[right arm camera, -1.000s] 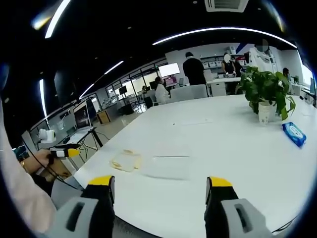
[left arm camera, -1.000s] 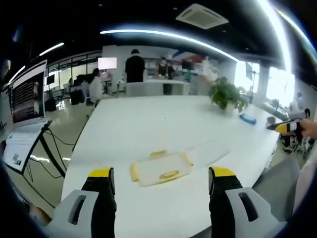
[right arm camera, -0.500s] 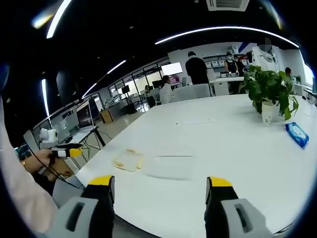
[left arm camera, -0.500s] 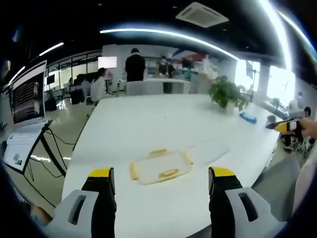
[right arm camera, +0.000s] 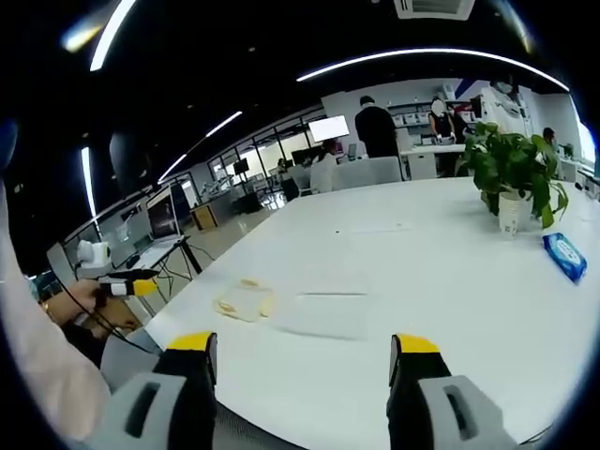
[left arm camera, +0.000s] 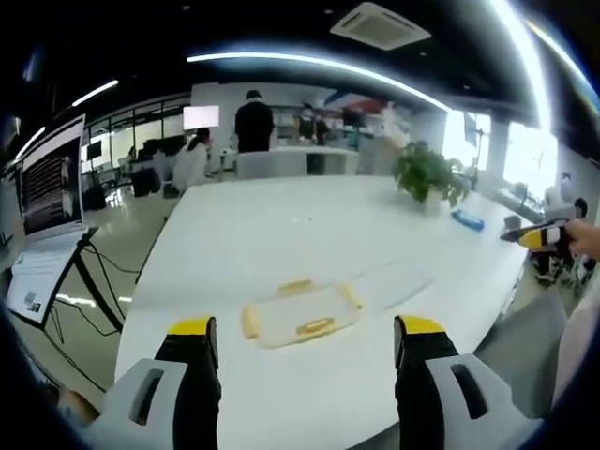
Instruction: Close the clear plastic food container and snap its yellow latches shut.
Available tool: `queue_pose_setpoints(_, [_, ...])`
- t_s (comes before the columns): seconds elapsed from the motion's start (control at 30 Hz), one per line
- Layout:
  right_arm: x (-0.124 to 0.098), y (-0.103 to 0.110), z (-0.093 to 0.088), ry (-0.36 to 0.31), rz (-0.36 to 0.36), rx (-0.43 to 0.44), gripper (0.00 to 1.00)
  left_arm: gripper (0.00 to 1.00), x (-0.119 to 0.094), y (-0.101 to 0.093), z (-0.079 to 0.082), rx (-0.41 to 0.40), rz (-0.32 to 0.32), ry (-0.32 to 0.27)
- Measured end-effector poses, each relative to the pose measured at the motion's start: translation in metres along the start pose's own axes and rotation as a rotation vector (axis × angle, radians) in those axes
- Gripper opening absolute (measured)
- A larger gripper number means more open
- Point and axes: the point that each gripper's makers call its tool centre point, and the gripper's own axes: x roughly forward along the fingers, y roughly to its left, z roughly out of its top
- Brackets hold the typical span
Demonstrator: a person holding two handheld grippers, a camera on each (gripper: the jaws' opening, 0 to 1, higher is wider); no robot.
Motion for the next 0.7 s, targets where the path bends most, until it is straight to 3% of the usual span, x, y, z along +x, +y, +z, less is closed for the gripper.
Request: queue_pose_setpoints(0.7, [0.019,0.0,-0.01,0.059,0.019,-0.017,0.74,0.75,0.005,0.006,-0.016,0.036,-0.017,0.073])
